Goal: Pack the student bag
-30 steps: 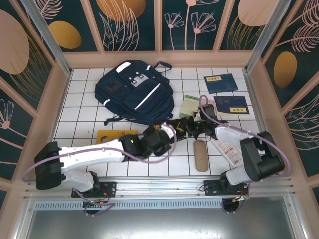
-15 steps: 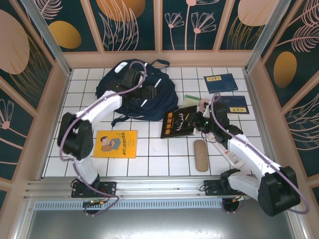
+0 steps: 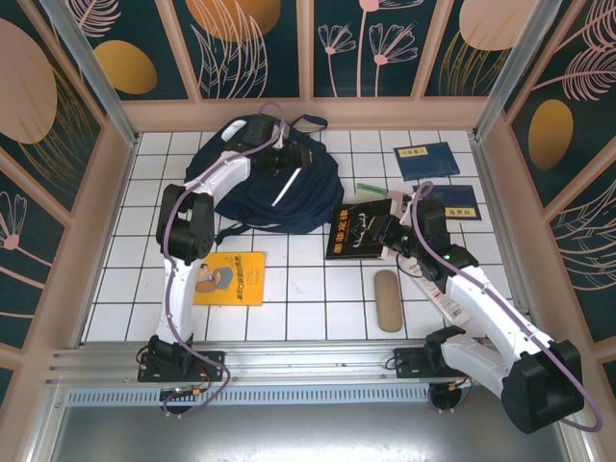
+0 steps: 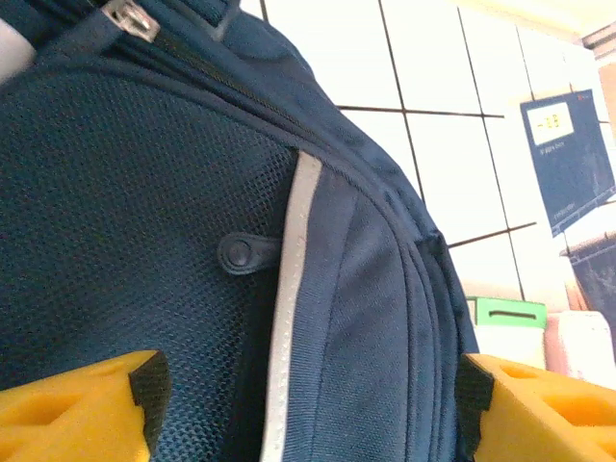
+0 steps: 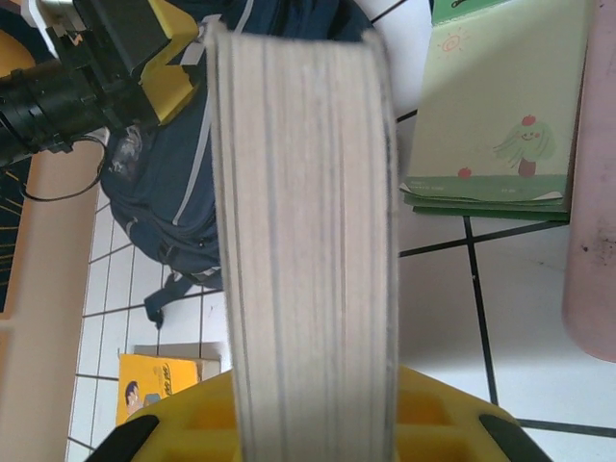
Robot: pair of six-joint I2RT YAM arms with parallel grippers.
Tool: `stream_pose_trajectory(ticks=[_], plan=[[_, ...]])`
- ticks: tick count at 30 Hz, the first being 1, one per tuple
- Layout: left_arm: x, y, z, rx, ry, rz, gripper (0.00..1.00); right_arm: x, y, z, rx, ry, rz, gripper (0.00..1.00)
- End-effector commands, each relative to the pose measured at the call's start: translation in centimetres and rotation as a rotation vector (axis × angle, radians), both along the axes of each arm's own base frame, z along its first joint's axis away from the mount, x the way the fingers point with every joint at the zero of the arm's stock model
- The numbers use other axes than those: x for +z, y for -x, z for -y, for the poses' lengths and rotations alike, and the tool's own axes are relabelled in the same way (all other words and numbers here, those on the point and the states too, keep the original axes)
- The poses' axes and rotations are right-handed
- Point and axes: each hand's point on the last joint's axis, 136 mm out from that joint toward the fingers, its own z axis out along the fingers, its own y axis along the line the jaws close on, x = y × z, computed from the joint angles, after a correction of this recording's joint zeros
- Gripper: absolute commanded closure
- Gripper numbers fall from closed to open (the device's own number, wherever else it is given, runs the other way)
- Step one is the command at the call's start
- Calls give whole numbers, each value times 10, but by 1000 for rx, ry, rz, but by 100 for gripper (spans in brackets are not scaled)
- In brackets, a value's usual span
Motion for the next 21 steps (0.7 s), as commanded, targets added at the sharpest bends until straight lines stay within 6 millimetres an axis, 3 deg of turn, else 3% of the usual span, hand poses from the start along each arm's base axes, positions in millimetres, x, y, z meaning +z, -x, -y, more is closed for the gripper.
stream_pose_trajectory(ticks=[1,4,14,17,21], plan=[[-13,5,8,-25,83,-50,22,33,-16,3,-20,9,93,100],[-19,15,8,-30,104,-78,24,26,-22,5,-41,14,51,100],[11,46,32,-149,346,-116,26,14,-29,3,-51,4,19,100],[4,46,33,-161,337,-129,28,16,-28,3,-51,2,23,100],[-6,48,36,-171,353,-154,39,14,-26,5,-55,9,19,100]])
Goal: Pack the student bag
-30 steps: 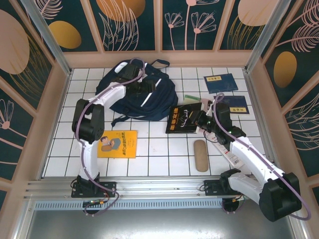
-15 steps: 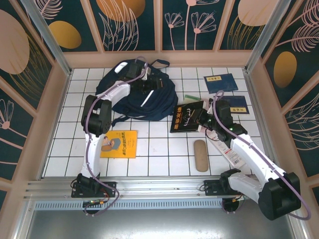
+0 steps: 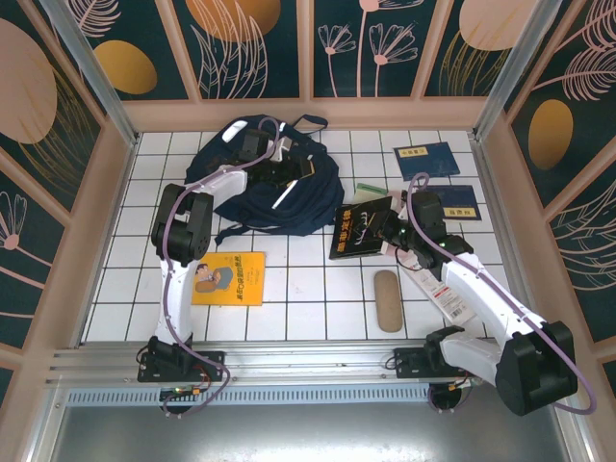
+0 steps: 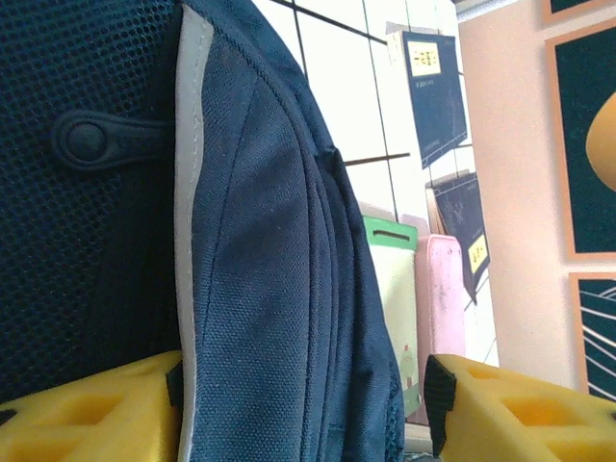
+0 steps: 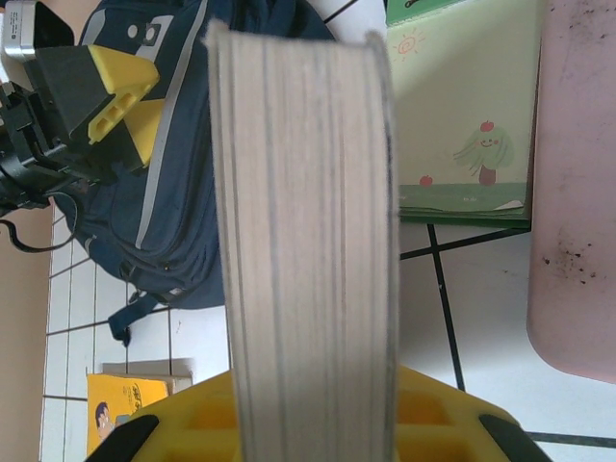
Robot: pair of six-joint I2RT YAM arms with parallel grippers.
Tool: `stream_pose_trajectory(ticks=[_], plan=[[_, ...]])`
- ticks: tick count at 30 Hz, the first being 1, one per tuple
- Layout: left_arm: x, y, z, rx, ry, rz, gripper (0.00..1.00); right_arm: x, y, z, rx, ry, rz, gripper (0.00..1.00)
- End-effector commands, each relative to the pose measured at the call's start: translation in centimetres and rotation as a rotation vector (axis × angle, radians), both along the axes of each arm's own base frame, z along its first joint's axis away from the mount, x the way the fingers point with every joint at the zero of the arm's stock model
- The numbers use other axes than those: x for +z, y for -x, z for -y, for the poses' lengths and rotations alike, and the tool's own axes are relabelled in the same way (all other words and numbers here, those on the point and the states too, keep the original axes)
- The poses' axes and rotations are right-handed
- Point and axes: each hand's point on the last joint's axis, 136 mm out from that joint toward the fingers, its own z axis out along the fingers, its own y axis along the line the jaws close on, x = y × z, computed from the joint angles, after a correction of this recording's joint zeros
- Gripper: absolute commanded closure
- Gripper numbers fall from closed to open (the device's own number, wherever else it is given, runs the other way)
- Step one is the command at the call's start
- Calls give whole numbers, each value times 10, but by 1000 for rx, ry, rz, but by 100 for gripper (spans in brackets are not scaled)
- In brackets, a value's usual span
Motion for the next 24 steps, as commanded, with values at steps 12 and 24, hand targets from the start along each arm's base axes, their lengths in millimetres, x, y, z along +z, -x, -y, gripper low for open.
stream_pose_trajectory(ticks=[12,24], plan=[[-46,-14,-7,-10,-177,-20,55,24,-6,3,-28,-48,75,100],[-63,2,3,-109,-219,2,100,32,-3,3,-30,-88,102,100]])
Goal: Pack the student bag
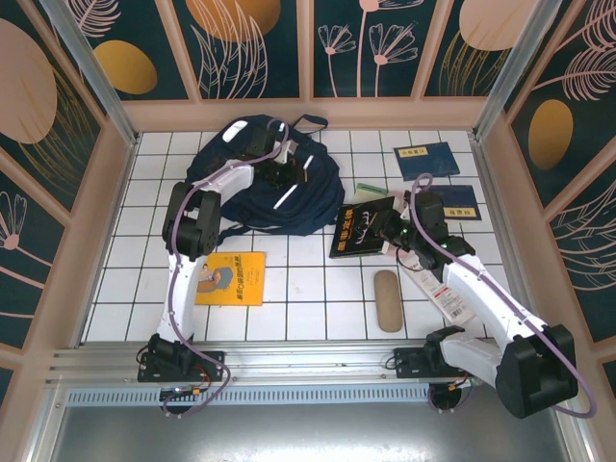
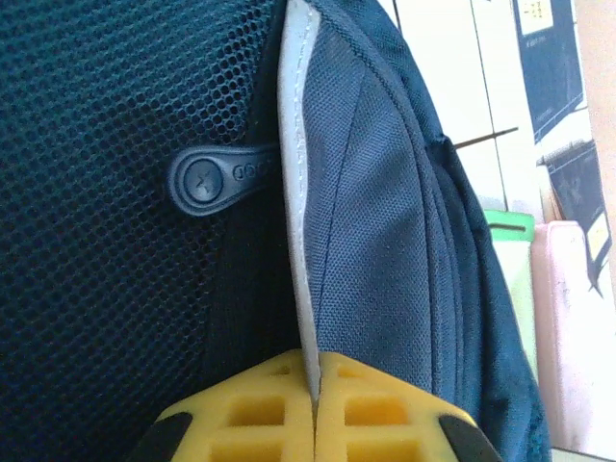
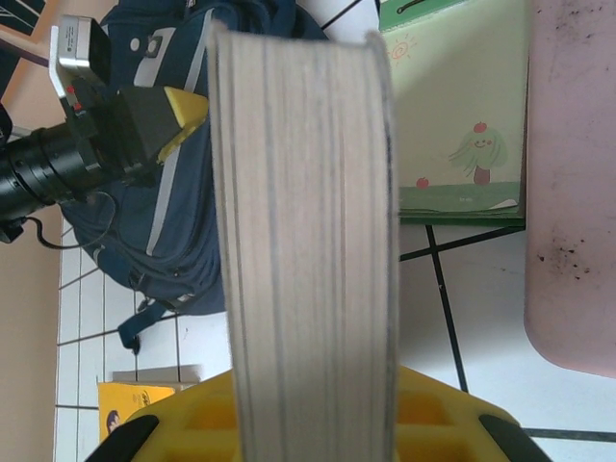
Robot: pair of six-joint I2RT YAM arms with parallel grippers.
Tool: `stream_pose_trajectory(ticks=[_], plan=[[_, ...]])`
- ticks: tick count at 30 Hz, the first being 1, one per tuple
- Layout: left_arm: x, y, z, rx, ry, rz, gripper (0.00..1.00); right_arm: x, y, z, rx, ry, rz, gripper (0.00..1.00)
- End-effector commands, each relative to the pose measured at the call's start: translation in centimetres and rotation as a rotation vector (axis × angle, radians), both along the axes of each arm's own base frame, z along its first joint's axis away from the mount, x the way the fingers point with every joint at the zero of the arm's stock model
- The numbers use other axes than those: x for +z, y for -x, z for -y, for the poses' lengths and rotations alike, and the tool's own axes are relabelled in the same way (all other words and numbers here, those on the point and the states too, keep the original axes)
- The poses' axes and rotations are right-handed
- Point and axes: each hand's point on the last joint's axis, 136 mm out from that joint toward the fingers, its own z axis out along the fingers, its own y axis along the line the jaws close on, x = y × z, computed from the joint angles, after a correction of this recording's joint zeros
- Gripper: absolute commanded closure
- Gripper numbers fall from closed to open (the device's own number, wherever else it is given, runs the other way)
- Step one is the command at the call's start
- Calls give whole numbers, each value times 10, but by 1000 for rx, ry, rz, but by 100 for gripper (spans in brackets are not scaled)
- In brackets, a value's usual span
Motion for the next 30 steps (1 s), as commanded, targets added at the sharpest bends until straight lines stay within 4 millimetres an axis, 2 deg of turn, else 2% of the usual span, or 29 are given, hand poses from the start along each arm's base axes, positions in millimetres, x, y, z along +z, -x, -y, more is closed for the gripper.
stream_pose_trajectory(ticks=[1,3,5,10,13,18,24,27,30], plan=[[-19,16,10,-59,-16,-36,100,35,-3,-1,-7,-67,128,100],[-5,15,11,-63,3,-18,100,44,-3,0,-6,-73,161,100],[22,9,10,-43,19,26,100,52,-3,1,-4,-64,185,100],[128,-9,3,13,145,134,100,73,-3,24,-131,-54,245,100],[175,-10,-3,27,170,172,100,85,-7,25,-144,-129,279,100],[235,-4,-15,27,265,217,100,100,-19,13,-91,-268,287,100],[285,-6,-45,46,364,264,100,106,-43,0,-36,-357,256,100],[300,-3,-55,39,410,283,100,111,-59,-9,5,-413,246,100],[310,4,-55,-2,436,295,100,116,-73,-18,19,-471,236,100]])
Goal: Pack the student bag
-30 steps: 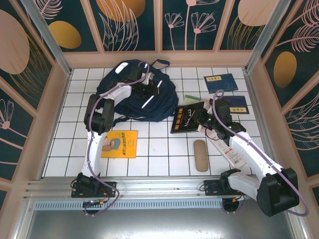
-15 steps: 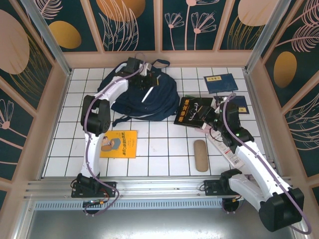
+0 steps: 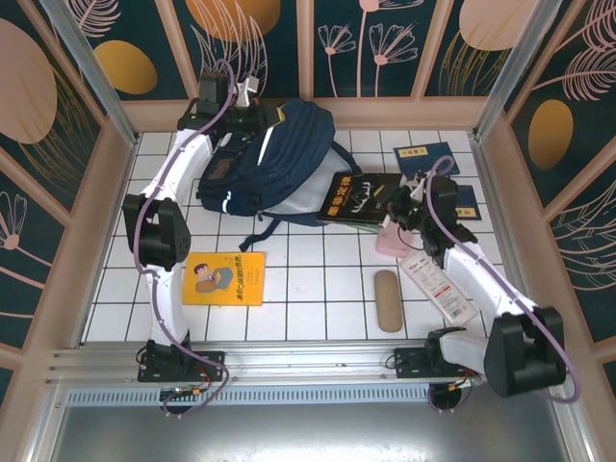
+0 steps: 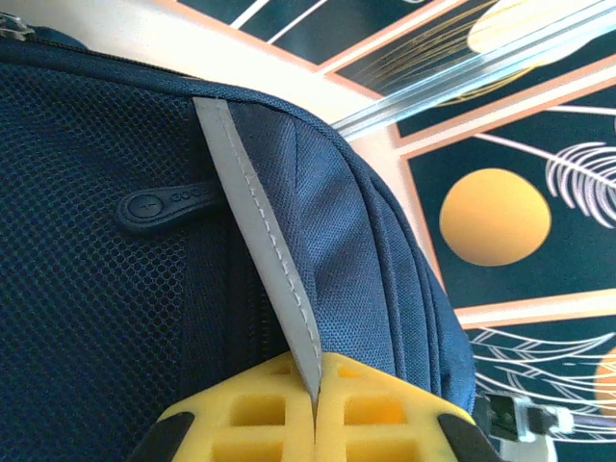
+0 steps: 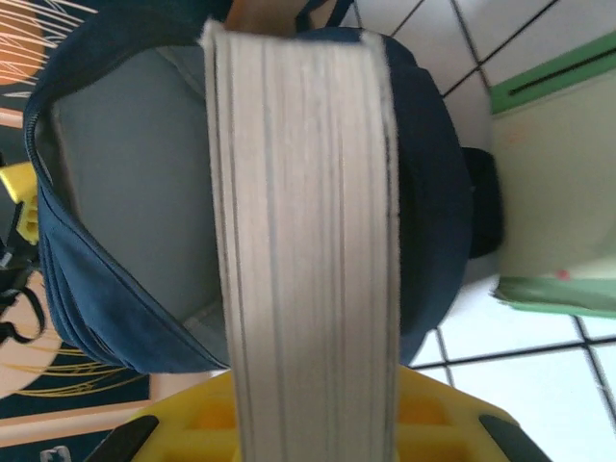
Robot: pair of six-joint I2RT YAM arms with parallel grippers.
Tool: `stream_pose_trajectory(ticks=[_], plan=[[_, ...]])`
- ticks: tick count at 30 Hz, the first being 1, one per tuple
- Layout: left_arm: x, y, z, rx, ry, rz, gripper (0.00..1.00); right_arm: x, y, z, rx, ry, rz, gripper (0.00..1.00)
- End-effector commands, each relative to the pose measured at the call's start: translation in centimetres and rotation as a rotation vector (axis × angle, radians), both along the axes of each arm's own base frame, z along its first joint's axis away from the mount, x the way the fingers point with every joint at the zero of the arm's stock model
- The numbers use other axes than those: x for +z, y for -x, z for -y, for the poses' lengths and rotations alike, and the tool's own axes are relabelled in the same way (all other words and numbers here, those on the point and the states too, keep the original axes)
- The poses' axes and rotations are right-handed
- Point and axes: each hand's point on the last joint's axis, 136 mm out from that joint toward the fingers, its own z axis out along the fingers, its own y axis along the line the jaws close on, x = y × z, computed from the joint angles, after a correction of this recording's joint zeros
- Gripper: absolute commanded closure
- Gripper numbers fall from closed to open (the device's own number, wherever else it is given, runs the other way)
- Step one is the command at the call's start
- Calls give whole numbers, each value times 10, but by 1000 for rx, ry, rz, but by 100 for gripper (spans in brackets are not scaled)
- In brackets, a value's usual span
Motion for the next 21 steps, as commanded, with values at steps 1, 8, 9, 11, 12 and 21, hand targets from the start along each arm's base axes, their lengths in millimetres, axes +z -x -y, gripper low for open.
stream_pose_trajectory(ticks=[1,8,9,11,12,21], plan=[[85,26,3,-96,111,196,100,70,-23,-14,40,-144,176,100],[88,32,1,-131,158,193,100,70,-56,-38,62,-183,121,100],[90,32,1,-132,161,194,100,74,-59,-41,65,-193,130,100],[91,33,1,-135,166,194,100,76,-67,-48,65,-218,131,100],[91,34,0,-133,169,193,100,78,-71,-53,74,-227,131,100],[107,40,-3,-141,197,218,100,61,-115,-130,167,-283,84,100]])
